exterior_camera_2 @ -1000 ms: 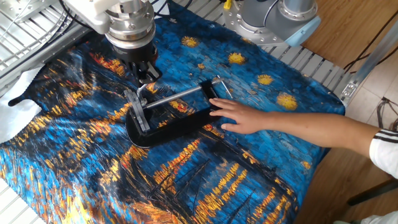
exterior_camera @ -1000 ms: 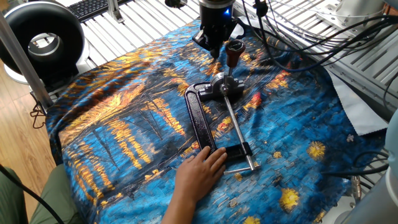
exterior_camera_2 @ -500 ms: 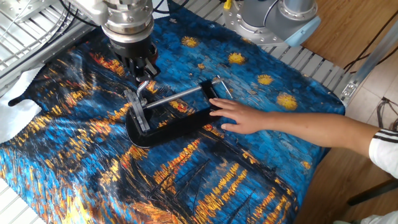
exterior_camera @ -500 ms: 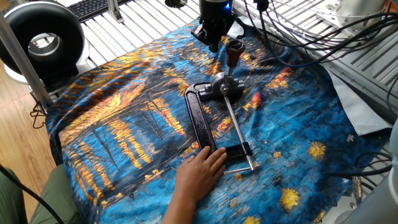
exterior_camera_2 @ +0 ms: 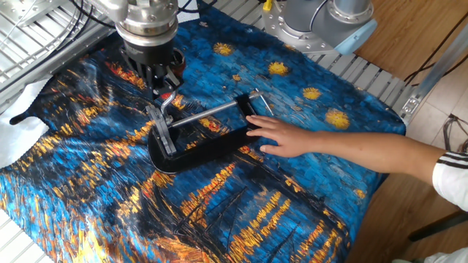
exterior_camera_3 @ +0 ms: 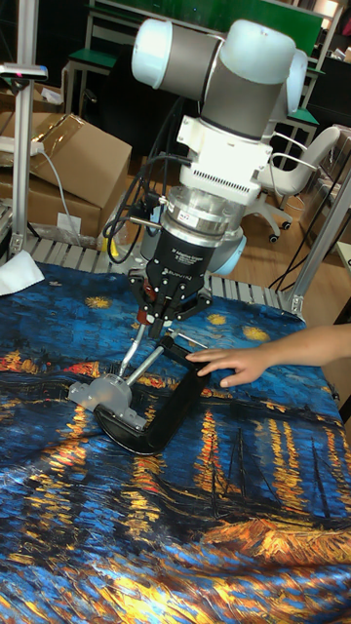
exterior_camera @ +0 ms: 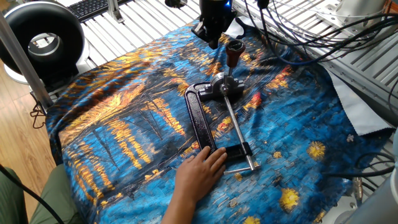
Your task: Push down the lever
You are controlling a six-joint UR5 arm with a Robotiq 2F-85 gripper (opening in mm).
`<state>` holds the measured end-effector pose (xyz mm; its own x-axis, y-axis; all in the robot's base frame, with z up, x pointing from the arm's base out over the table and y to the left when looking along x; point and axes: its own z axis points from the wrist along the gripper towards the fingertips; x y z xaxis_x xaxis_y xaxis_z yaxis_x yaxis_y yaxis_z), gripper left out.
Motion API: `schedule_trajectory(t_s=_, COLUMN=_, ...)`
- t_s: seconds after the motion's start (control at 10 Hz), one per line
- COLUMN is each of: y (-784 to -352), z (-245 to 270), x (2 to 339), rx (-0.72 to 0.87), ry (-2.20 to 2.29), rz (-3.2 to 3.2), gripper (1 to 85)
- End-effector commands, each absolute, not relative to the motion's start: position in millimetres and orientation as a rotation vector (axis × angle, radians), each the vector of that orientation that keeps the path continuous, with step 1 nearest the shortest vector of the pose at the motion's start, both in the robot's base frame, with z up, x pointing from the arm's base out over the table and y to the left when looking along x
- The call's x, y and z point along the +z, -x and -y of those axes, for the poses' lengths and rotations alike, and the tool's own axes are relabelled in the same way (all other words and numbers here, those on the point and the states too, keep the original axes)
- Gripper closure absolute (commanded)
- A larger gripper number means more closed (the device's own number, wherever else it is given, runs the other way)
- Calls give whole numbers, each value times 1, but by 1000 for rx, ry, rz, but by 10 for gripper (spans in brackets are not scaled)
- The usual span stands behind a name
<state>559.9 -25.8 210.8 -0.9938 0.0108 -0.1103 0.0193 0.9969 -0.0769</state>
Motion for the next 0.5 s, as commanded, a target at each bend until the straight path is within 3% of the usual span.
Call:
schedule_trajectory(t_s=0.0, y=-567, z=30, x=210, rx=-66, ry=-52, rz=-2966, gripper=847)
schedule_trajectory(t_s=0.4, y=-573, z=25, x=209, rx=-71, ry=-54, rz=-2968, gripper=847)
